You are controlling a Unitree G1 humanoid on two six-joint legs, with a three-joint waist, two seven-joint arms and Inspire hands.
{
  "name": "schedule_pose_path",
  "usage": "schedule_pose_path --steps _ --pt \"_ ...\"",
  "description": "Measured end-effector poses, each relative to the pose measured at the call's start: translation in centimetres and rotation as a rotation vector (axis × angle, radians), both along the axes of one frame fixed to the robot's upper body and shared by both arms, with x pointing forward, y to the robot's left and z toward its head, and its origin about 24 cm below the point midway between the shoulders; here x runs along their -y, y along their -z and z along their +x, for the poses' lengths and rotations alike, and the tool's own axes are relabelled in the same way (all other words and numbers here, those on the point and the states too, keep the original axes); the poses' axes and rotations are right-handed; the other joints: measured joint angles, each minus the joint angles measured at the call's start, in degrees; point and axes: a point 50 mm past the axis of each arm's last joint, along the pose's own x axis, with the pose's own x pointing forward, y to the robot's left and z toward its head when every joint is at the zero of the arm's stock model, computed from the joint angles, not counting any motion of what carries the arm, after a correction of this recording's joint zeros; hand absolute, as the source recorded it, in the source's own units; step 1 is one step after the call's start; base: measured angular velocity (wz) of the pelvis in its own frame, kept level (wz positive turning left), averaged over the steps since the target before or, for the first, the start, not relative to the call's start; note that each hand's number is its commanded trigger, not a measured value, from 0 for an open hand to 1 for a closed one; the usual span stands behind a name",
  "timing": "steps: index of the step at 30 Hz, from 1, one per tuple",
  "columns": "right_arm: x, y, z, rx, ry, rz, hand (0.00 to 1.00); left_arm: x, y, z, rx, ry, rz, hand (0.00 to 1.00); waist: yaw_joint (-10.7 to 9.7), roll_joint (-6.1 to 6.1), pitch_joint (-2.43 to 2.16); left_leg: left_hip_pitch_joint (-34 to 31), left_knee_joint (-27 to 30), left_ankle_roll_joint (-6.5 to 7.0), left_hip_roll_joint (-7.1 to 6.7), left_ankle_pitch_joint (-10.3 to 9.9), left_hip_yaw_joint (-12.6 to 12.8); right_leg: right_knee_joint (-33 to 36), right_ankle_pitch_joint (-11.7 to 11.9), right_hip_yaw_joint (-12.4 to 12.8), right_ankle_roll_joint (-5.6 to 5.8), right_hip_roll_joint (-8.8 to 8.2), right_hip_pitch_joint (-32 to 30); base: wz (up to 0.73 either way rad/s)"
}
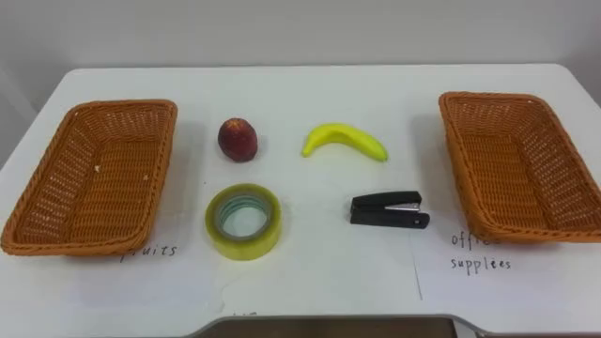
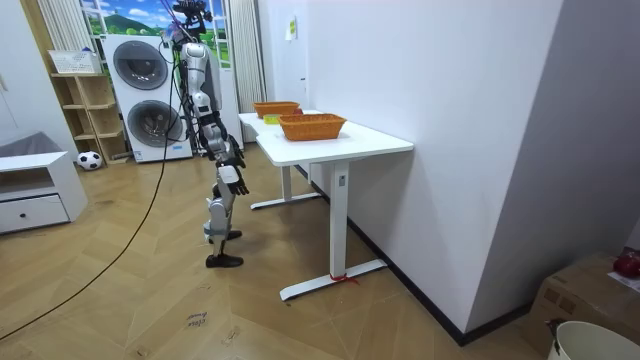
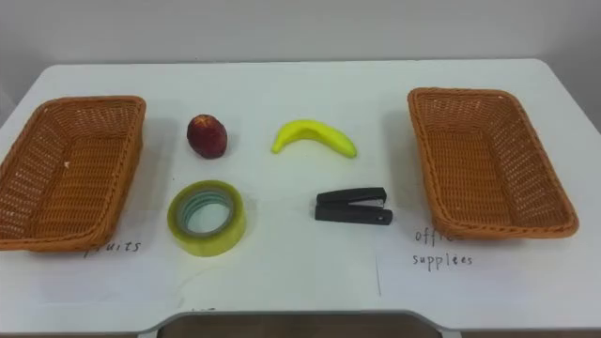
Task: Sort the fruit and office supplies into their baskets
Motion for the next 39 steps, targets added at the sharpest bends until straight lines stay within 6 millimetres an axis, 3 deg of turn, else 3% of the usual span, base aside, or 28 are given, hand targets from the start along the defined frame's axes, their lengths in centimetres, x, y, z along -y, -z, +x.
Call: schedule_pose_path --steps 16,23,27,32,39 --pt "0.1 0.0 0.0 0.005 -0.026 0.003 0.00 -0.3 -0.1 0.1 -0.003 0.046 0.032 0.00 0.0 0.22 -0.15 0.1 0.0 0.00 0.00 0.0 0.0 0.0 0.0 0.0 0.00 0.00 0.0 0.00" --pt "0.1 0.0 -0.3 0.000 0.015 0.005 0.00 -0.3 -0.1 0.0 -0.009 0.042 0.031 0.00 -0.4 0.01 0.01 0.2 0.0 0.00 0.01 0.0 0.1 0.0 0.0 0.1 0.00 0.00 0.2 0.00" --pt "0.3 0.1 -0.8 -0.026 0.112 0.009 0.00 -0.4 -0.1 -0.3 -0.015 0.025 0.046 0.00 -0.6 -0.15 0.01 0.3 0.0 0.01 0.02 0.0 0.1 0.0 0.0 0.2 0.00 0.00 0.2 0.00" --pt "1.5 0.0 -1.6 -0.031 0.282 -0.012 0.00 -1.1 -0.1 -1.3 -0.028 -0.035 0.061 0.00 -2.4 -0.49 -0.02 0.7 0.0 -0.01 0.03 -0.1 0.1 0.0 0.0 0.2 0.00 0.00 0.6 -0.01" --pt "2.8 -0.3 -3.1 -0.067 0.442 -0.073 0.00 -1.7 -0.2 -2.1 -0.053 -0.028 0.082 0.00 -3.1 -1.00 0.07 1.1 0.5 0.15 0.12 -0.7 1.4 0.2 0.0 1.8 0.00 0.03 0.6 -0.10"
